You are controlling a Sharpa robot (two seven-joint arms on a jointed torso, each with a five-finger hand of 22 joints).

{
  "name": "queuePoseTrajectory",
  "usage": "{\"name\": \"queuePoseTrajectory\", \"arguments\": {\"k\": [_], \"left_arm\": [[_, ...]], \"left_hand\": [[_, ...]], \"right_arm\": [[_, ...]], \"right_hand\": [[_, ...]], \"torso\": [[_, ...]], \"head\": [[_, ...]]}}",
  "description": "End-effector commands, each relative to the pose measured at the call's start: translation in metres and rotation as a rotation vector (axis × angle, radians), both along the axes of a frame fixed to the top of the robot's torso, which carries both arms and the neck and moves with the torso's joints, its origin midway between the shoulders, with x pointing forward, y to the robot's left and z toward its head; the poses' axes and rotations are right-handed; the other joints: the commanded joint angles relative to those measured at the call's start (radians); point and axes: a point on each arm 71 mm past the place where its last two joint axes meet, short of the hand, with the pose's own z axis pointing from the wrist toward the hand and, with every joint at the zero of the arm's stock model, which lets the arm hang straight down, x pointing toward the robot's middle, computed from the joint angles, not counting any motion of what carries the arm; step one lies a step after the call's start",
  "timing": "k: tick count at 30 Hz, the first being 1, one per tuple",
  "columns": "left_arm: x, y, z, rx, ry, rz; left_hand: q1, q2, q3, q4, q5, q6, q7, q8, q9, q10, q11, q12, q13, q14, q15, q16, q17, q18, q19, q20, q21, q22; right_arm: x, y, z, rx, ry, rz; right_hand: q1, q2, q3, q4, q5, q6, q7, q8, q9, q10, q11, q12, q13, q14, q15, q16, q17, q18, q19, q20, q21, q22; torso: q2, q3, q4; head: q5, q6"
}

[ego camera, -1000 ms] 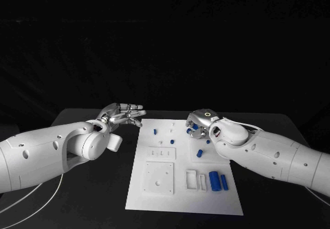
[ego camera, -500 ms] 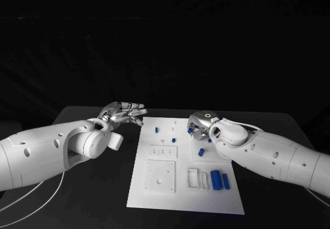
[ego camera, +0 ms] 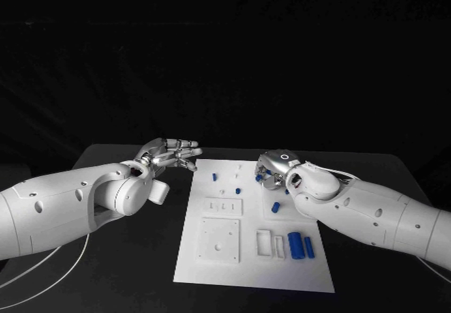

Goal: Assemble the parts on the task board

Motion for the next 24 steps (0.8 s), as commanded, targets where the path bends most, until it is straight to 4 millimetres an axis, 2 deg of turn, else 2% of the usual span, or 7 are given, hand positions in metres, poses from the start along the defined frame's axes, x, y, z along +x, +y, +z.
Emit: {"name": "queuePoseTrajectory", "arguments": {"k": [1, 5, 9, 13, 18, 24], "left_arm": [[0.0, -0.003, 0.002, -0.007, -0.004, -0.019], [0.001, -0.003, 0.002, -0.007, -0.004, -0.018], [0.001, -0.003, 0.002, -0.006, -0.004, -0.018], [0.001, -0.004, 0.002, -0.006, -0.004, -0.017], [0.002, -0.005, 0.002, -0.006, -0.005, -0.019], [0.001, -0.008, 0.002, -0.008, -0.005, -0.026]], "left_hand": [[-0.003, 0.007, -0.004, 0.001, -0.002, -0.003, 0.0, -0.001, -0.001, -0.009, -0.001, 0.004, 0.001, 0.007, 0.002, 0.0, 0.001, 0.015, 0.0, 0.001, 0.002, -0.002], [-0.001, 0.008, -0.004, 0.0, -0.002, -0.002, 0.0, -0.001, -0.001, -0.008, -0.001, 0.004, 0.001, 0.008, 0.002, 0.0, 0.001, 0.015, 0.0, 0.001, 0.003, -0.002], [0.0, 0.008, -0.005, -0.003, -0.002, -0.002, 0.0, -0.001, -0.001, -0.009, -0.001, 0.004, 0.001, 0.007, 0.002, 0.0, 0.001, 0.015, 0.0, 0.0, 0.003, -0.002], [0.001, 0.009, -0.005, -0.005, -0.001, -0.003, 0.0, -0.001, -0.001, -0.009, -0.001, 0.004, 0.001, 0.007, 0.002, 0.0, 0.0, 0.015, -0.001, 0.0, 0.003, -0.002], [0.001, 0.009, -0.005, -0.005, -0.001, -0.003, 0.0, -0.001, -0.001, -0.009, -0.001, 0.004, 0.001, 0.007, 0.002, 0.0, 0.0, 0.015, -0.001, 0.0, 0.003, -0.002], [0.0, 0.008, -0.006, -0.007, -0.001, -0.002, 0.0, -0.001, -0.001, -0.009, -0.001, 0.004, 0.001, 0.007, 0.002, -0.001, 0.0, 0.015, -0.002, 0.0, 0.004, -0.001]], "right_arm": [[-0.001, -0.001, 0.006, 0.053, -0.053, -0.035], [-0.003, -0.001, 0.009, 0.073, -0.069, -0.049], [-0.003, 0.001, 0.012, 0.091, -0.081, -0.07], [-0.001, 0.004, 0.015, 0.098, -0.1, -0.088], [0.003, 0.01, 0.017, 0.103, -0.119, -0.101], [0.007, 0.02, 0.017, 0.106, -0.128, -0.098]], "right_hand": [[-0.002, 0.019, 0.011, -0.003, 0.002, 0.01, -0.002, 0.001, 0.019, 0.016, -0.008, 0.003, 0.012, 0.002, -0.008, -0.007, 0.002, 0.007, 0.0, -0.009, -0.006, 0.009], [-0.006, 0.017, 0.014, -0.006, 0.008, 0.015, -0.003, 0.001, 0.023, 0.021, -0.009, 0.003, 0.013, 0.003, -0.01, -0.011, 0.002, 0.006, -0.001, -0.011, -0.009, 0.022], [-0.007, 0.016, 0.016, -0.009, 0.013, 0.018, -0.004, 0.001, 0.024, 0.023, -0.01, 0.003, 0.013, 0.004, -0.012, -0.012, 0.004, 0.006, 0.001, -0.012, -0.013, 0.033], [-0.007, 0.015, 0.018, -0.01, 0.011, 0.019, -0.005, 0.001, 0.025, 0.024, -0.01, 0.003, 0.012, 0.004, -0.012, -0.013, 0.005, 0.006, 0.001, -0.013, -0.018, 0.04], [-0.006, 0.013, 0.02, -0.01, 0.008, 0.02, -0.005, 0.001, 0.024, 0.025, -0.01, 0.003, 0.011, 0.004, -0.013, -0.014, 0.005, 0.006, 0.002, -0.013, -0.021, 0.047], [-0.005, 0.012, 0.02, -0.01, 0.011, 0.02, -0.004, 0.001, 0.023, 0.025, -0.01, 0.003, 0.009, 0.004, -0.013, -0.015, 0.006, 0.007, 0.002, -0.014, -0.026, 0.053]], "torso": [[0.0, -0.0009, -0.0008], [-0.001, -0.002, -0.0019], [0.0, -0.0033, 0.0005], [0.002, -0.0024, 0.0022], [0.002, -0.0038, 0.0026], [0.004, -0.0031, 0.003]], "head": [[0.0, 0.004], [0.0, 0.009], [-0.003, 0.011], [-0.004, 0.01], [-0.003, 0.014], [-0.003, 0.017]]}}
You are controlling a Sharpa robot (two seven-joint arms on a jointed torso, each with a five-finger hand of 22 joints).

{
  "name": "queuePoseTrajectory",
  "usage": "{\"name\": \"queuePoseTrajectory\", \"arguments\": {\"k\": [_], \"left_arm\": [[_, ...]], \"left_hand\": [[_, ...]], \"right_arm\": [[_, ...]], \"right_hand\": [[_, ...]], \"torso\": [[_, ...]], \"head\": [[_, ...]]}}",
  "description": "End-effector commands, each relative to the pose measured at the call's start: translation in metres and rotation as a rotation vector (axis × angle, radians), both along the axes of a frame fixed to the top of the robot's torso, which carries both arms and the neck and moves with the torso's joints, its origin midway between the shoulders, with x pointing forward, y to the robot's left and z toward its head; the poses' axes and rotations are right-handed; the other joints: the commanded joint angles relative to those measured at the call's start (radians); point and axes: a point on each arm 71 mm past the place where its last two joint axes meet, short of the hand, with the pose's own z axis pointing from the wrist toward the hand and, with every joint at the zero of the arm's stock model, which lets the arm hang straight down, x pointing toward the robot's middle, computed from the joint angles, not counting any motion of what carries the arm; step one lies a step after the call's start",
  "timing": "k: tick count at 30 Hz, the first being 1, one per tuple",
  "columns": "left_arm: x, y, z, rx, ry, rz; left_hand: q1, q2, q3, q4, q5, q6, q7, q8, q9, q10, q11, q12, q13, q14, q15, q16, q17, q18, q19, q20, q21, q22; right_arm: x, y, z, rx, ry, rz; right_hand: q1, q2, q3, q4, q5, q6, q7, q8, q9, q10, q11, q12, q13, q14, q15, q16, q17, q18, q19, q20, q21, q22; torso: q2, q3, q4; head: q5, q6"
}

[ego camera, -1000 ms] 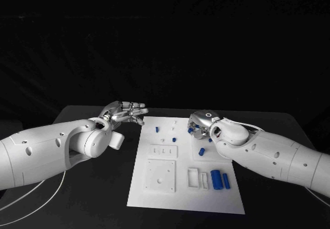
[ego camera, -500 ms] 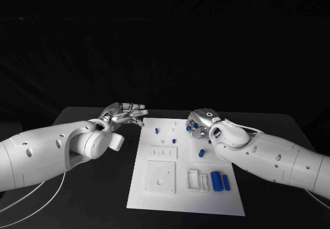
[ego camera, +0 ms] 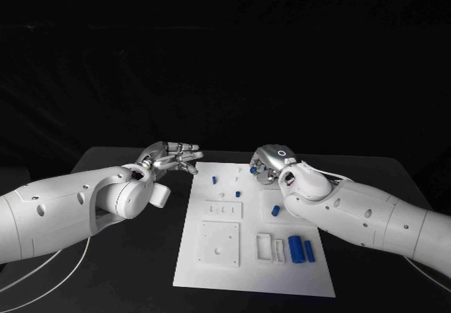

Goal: Assemble the parts on the task board

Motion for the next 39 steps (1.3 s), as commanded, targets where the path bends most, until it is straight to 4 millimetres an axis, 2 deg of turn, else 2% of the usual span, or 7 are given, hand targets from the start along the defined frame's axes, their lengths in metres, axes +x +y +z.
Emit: {"name": "queuePoseTrajectory", "arguments": {"k": [1, 11, 15, 20, 28, 33, 39], "left_arm": [[0.0, -0.004, 0.002, -0.008, -0.005, -0.021], [-0.001, -0.009, 0.005, -0.011, -0.009, -0.032], [-0.001, -0.011, 0.006, -0.012, -0.01, -0.036], [-0.001, -0.012, 0.007, -0.013, -0.013, -0.04], [-0.002, -0.014, 0.01, -0.015, -0.016, -0.045], [-0.002, -0.016, 0.011, -0.016, -0.018, -0.049], [-0.002, -0.017, 0.012, -0.016, -0.021, -0.052]], "left_hand": [[0.0, 0.008, -0.003, -0.005, -0.001, -0.002, 0.0, -0.001, -0.001, -0.009, -0.001, 0.004, 0.001, 0.007, 0.002, -0.001, 0.0, 0.014, -0.002, 0.0, 0.004, 0.0], [0.0, 0.008, -0.003, -0.005, -0.001, -0.002, 0.0, -0.001, -0.001, -0.009, -0.001, 0.004, 0.001, 0.007, 0.002, -0.001, 0.0, 0.014, -0.002, 0.0, 0.004, 0.0], [0.0, 0.008, -0.003, -0.005, -0.001, -0.002, 0.0, -0.001, -0.001, -0.009, -0.001, 0.004, 0.001, 0.007, 0.002, -0.001, 0.0, 0.014, -0.002, 0.0, 0.004, 0.0], [0.0, 0.008, -0.003, -0.005, -0.001, -0.002, 0.0, -0.001, -0.001, -0.009, -0.001, 0.004, 0.001, 0.007, 0.002, -0.001, 0.0, 0.014, -0.002, 0.0, 0.004, 0.0], [0.0, 0.008, -0.003, -0.005, -0.001, -0.002, 0.0, -0.001, -0.001, -0.009, -0.001, 0.004, 0.001, 0.007, 0.002, -0.001, 0.0, 0.014, -0.002, 0.0, 0.004, 0.0], [0.0, 0.008, -0.003, -0.005, -0.001, -0.002, 0.0, -0.001, -0.001, -0.009, -0.001, 0.004, 0.001, 0.007, 0.002, -0.001, 0.0, 0.014, -0.002, 0.0, 0.004, 0.0], [0.0, 0.008, -0.003, -0.005, -0.001, -0.002, 0.0, -0.001, -0.001, -0.009, -0.001, 0.004, 0.001, 0.007, 0.002, -0.001, 0.0, 0.014, -0.002, 0.0, 0.004, 0.0]], "right_arm": [[0.002, 0.005, 0.002, -0.002, -0.03, -0.014], [0.007, 0.019, 0.0, -0.002, -0.042, -0.012], [0.009, 0.023, 0.0, 0.0, -0.046, -0.012], [0.01, 0.028, -0.001, 0.001, -0.046, -0.009], [0.012, 0.032, -0.002, -0.001, -0.045, -0.007], [0.013, 0.035, -0.003, -0.005, -0.042, -0.006], [0.014, 0.036, -0.004, -0.011, -0.036, -0.005]], "right_hand": [[0.003, 0.004, 0.007, -0.001, 0.003, 0.006, -0.001, 0.003, 0.023, 0.021, -0.013, 0.004, 0.008, 0.0, -0.01, -0.004, 0.001, 0.02, 0.002, -0.006, -0.007, 0.001], [0.002, 0.004, 0.004, -0.002, 0.008, 0.006, 0.0, 0.003, 0.021, 0.021, -0.013, 0.004, 0.006, 0.0, -0.01, -0.006, 0.001, 0.02, 0.004, -0.007, -0.013, 0.009], [0.002, 0.004, 0.004, -0.002, 0.008, 0.006, 0.0, 0.003, 0.021, 0.021, -0.013, 0.004, 0.006, 0.0, -0.01, -0.006, 0.001, 0.02, 0.004, -0.007, -0.013, 0.009], [0.002, 0.005, 0.002, -0.003, 0.008, 0.007, -0.001, 0.003, 0.02, 0.021, -0.013, 0.004, 0.006, 0.001, -0.01, -0.006, 0.002, 0.02, 0.006, -0.007, -0.018, 0.015], [0.002, 0.005, 0.002, -0.003, 0.007, 0.007, -0.001, 0.003, 0.02, 0.022, -0.013, 0.004, 0.006, 0.001, -0.01, -0.006, 0.002, 0.02, 0.006, -0.007, -0.019, 0.015], [0.002, 0.005, 0.002, -0.003, 0.007, 0.007, -0.001, 0.003, 0.02, 0.022, -0.013, 0.004, 0.006, 0.001, -0.01, -0.006, 0.002, 0.02, 0.006, -0.007, -0.019, 0.015], [0.002, 0.007, 0.001, -0.004, 0.008, 0.006, 0.0, 0.003, 0.019, 0.021, -0.013, 0.004, 0.005, 0.001, -0.01, -0.007, 0.002, 0.02, 0.008, -0.007, -0.025, 0.022]], "torso": [[0.001, 0.0007, 0.0008], [0.006, -0.0004, 0.0033], [0.008, -0.0014, 0.0064], [0.008, -0.0026, 0.0059], [0.012, -0.0024, 0.009], [0.016, -0.0052, 0.0129], [0.017, -0.0056, 0.0129]], "head": [[0.001, 0.001], [0.003, 0.006], [0.002, 0.007], [0.004, 0.007], [0.006, 0.01], [0.006, 0.013], [0.005, 0.012]]}}
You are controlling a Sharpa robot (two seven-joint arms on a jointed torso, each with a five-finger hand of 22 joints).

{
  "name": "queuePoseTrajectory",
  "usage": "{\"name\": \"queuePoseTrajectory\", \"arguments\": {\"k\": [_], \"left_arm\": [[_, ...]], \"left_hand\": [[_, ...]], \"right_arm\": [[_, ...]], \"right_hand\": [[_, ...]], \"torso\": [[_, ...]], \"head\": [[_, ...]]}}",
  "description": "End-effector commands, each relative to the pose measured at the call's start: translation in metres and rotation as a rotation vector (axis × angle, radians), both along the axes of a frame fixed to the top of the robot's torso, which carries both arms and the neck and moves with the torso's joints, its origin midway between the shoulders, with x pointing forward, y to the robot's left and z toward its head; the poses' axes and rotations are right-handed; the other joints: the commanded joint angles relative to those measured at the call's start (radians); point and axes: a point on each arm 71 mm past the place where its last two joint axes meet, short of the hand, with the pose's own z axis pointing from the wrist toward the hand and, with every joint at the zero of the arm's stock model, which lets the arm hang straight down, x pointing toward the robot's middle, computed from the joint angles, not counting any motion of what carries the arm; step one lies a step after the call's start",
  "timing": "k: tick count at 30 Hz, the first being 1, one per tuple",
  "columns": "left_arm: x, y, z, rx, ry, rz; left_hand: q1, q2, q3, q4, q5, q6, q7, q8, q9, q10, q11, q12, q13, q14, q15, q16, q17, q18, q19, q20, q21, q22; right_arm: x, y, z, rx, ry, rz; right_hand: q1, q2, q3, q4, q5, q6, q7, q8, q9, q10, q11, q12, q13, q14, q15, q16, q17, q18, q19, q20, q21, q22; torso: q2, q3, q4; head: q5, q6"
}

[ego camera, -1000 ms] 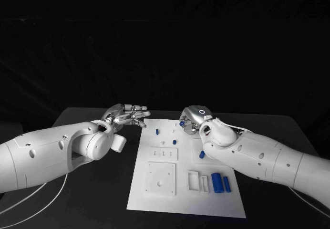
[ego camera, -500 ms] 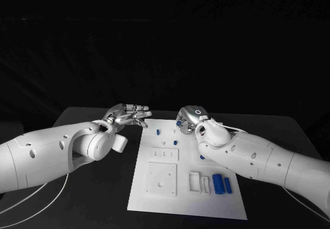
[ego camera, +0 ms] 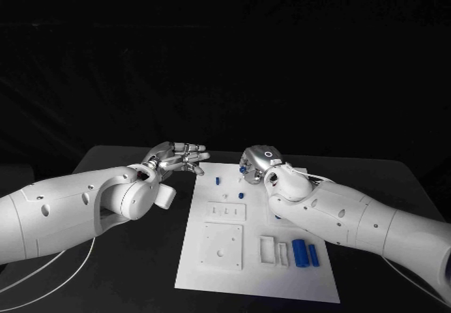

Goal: Assemble the parts on the task board

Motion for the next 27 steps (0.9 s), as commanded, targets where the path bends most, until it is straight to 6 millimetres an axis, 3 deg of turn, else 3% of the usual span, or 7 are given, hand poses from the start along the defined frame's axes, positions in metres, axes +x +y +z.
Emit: {"name": "queuePoseTrajectory", "arguments": {"k": [1, 27], "left_arm": [[-0.0002, -0.0038, 0.0039, -0.006, -0.01, -0.02], [-0.0002, -0.0068, 0.0063, -0.007, -0.014, -0.026]], "left_hand": [[0.0, 0.008, -0.003, -0.005, -0.001, -0.002, 0.0, -0.001, -0.001, -0.009, -0.001, 0.004, 0.001, 0.007, 0.002, -0.001, 0.0, 0.014, -0.002, 0.0, 0.004, -0.001], [0.001, 0.008, -0.003, -0.007, -0.001, 0.001, 0.0, 0.0, -0.001, -0.008, -0.001, 0.004, 0.001, 0.007, 0.001, -0.001, 0.0, 0.014, -0.004, 0.0, 0.008, 0.0]], "right_arm": [[0.0005, 0.0014, -0.0002, -0.018, -0.005, 0.008], [0.0044, 0.0037, -0.0043, -0.038, 0.016, 0.007]], "right_hand": [[0.004, 0.01, 0.004, -0.001, 0.005, 0.007, 0.003, 0.003, 0.019, 0.006, 0.003, 0.003, -0.002, -0.001, -0.005, -0.007, 0.001, 0.01, 0.005, -0.004, -0.002, 0.001], [0.003, 0.013, 0.0, -0.003, 0.009, 0.006, 0.004, 0.003, 0.018, 0.004, 0.003, 0.003, -0.002, -0.001, -0.004, -0.009, 0.002, 0.01, 0.009, -0.004, -0.017, 0.014]], "torso": [[0.001, -0.0012, 0.0005], [0.002, -0.0027, 0.0007]], "head": [[0.0, -0.002], [0.006, -0.008]]}}
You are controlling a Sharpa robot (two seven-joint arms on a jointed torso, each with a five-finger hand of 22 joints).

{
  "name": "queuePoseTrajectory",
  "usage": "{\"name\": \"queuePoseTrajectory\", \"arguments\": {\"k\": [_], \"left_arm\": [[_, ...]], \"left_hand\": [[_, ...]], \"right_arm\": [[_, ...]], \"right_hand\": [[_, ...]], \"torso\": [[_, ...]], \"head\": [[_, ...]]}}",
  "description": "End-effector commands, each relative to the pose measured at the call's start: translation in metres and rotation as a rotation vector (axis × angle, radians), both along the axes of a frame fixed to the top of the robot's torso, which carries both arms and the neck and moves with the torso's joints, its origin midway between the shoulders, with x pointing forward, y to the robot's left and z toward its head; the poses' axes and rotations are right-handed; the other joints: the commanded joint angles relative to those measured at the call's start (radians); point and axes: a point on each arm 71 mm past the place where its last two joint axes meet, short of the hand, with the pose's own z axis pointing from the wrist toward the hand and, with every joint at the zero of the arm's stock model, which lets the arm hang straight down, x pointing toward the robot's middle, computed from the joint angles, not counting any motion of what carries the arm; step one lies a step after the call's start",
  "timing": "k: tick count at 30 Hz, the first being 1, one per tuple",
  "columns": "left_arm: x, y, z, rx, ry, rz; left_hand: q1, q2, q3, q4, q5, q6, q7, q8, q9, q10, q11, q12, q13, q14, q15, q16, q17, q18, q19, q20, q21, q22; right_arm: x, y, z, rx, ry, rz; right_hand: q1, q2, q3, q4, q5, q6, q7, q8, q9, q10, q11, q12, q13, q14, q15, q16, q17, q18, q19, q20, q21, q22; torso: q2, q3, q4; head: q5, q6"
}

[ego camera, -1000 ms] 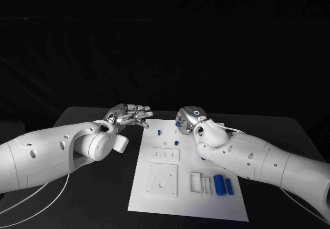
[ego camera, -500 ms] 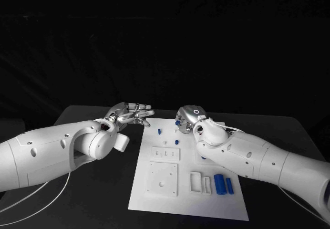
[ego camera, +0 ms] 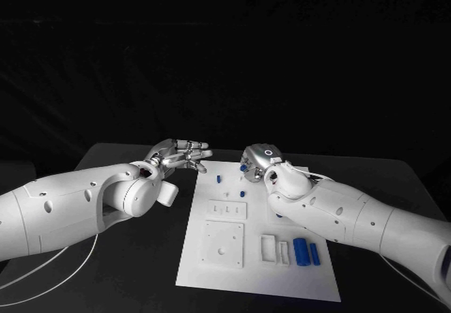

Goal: Assemble the parts on the task board

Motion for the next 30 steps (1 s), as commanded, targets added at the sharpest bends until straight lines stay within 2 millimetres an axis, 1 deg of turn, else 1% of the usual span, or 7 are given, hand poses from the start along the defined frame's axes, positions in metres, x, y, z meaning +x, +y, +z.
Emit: {"name": "queuePoseTrajectory", "arguments": {"k": [1, 11, 14, 17, 19, 22, 30], "left_arm": [[0.0, -0.003, 0.003, -0.004, -0.009, -0.018], [0.0, -0.003, 0.004, -0.004, -0.011, -0.018], [0.0, -0.003, 0.004, -0.004, -0.011, -0.017], [0.001, -0.003, 0.004, -0.003, -0.011, -0.016], [0.001, -0.002, 0.004, -0.003, -0.011, -0.015], [0.001, -0.002, 0.004, -0.002, -0.011, -0.013], [0.001, 0.0, 0.004, -0.001, -0.01, -0.009]], "left_hand": [[0.001, 0.008, 0.001, -0.003, -0.001, 0.001, 0.0, 0.0, -0.001, -0.008, -0.001, 0.004, 0.001, 0.007, 0.001, -0.001, 0.0, 0.014, -0.004, 0.0, 0.003, 0.0], [0.001, 0.008, 0.001, -0.003, -0.001, 0.001, 0.0, 0.0, -0.001, -0.008, -0.001, 0.004, 0.001, 0.007, 0.001, -0.001, 0.0, 0.014, -0.004, 0.0, 0.003, 0.0], [0.001, 0.008, 0.001, -0.003, -0.001, 0.001, 0.0, 0.0, -0.001, -0.008, -0.001, 0.004, 0.001, 0.007, 0.001, -0.001, 0.0, 0.014, -0.004, 0.0, 0.003, 0.0], [0.001, 0.008, 0.001, -0.003, -0.001, 0.001, 0.0, 0.0, -0.001, -0.008, -0.001, 0.004, 0.001, 0.007, 0.001, -0.001, 0.0, 0.014, -0.004, 0.0, 0.003, 0.0], [0.001, 0.008, 0.001, -0.003, -0.001, 0.001, 0.0, 0.0, -0.001, -0.008, -0.001, 0.004, 0.001, 0.007, 0.001, -0.001, 0.0, 0.014, -0.004, 0.0, 0.003, 0.0], [0.001, 0.008, 0.001, -0.003, -0.001, 0.001, 0.0, 0.0, -0.001, -0.008, -0.001, 0.004, 0.001, 0.007, 0.001, -0.001, 0.0, 0.014, -0.004, 0.0, 0.003, 0.0], [0.001, 0.008, 0.001, -0.003, -0.001, 0.001, 0.0, 0.0, -0.001, -0.008, -0.001, 0.004, 0.001, 0.007, 0.001, -0.001, 0.0, 0.014, -0.004, 0.0, 0.003, 0.0]], "right_arm": [[0.0, 0.002, -0.002, -0.026, 0.015, 0.013], [0.002, 0.0, -0.004, -0.022, 0.03, 0.012], [0.002, -0.002, -0.003, 0.009, 0.017, 0.013], [0.002, -0.002, -0.001, 0.041, 0.006, 0.019], [0.002, -0.003, -0.001, 0.058, 0.001, 0.022], [0.001, -0.003, 0.0, 0.073, -0.002, 0.027], [-0.001, -0.009, 0.003, 0.097, -0.012, 0.035]], "right_hand": [[-0.003, 0.012, 0.002, -0.001, 0.006, 0.005, 0.0, 0.003, 0.018, 0.005, 0.003, 0.005, 0.002, -0.001, -0.005, -0.005, 0.001, 0.011, 0.005, 0.0, -0.007, 0.003], [-0.001, 0.015, -0.007, -0.001, 0.01, -0.015, 0.006, 0.002, 0.012, -0.015, 0.01, 0.005, -0.003, 0.0, 0.002, -0.008, -0.001, 0.01, 0.006, 0.005, -0.019, 0.011], [-0.008, 0.011, -0.005, 0.004, 0.012, -0.059, 0.017, 0.002, -0.004, -0.062, 0.025, 0.004, -0.014, -0.002, 0.012, -0.01, -0.002, 0.014, 0.004, 0.014, -0.025, 0.013], [-0.03, -0.032, 0.015, 0.008, 0.056, -0.131, 0.04, 0.001, -0.016, -0.215, 0.071, 0.003, -0.019, -0.004, 0.044, -0.018, -0.009, 0.025, 0.001, 0.038, -0.036, 0.008], [-0.031, -0.053, 0.008, 0.015, 0.057, -0.157, 0.035, 0.001, -0.017, -0.261, 0.082, 0.002, -0.019, -0.003, 0.053, -0.023, -0.017, 0.046, 0.006, 0.053, -0.047, 0.0], [-0.012, -0.061, -0.039, 0.025, 0.06, -0.178, 0.03, 0.002, -0.017, -0.301, 0.092, 0.003, -0.019, -0.002, 0.06, -0.027, -0.027, 0.062, 0.015, 0.065, -0.066, -0.013], [0.004, -0.061, -0.069, 0.03, 0.068, -0.187, 0.028, 0.001, -0.017, -0.305, 0.093, 0.002, -0.02, -0.003, 0.06, -0.024, -0.038, 0.066, 0.026, 0.068, -0.087, -0.021]], "torso": [[0.0, -0.0007, -0.0005], [0.0, -0.0019, -0.0018], [0.0, -0.0023, -0.0018], [0.0, -0.0018, -0.0023], [0.0, -0.0012, -0.0024], [0.0, -0.0015, -0.002], [0.0, -0.0008, -0.0054]], "head": [[0.0, -0.002], [0.002, -0.004], [0.002, -0.004], [0.004, -0.004], [0.005, -0.004], [0.005, -0.004], [0.007, -0.001]]}}
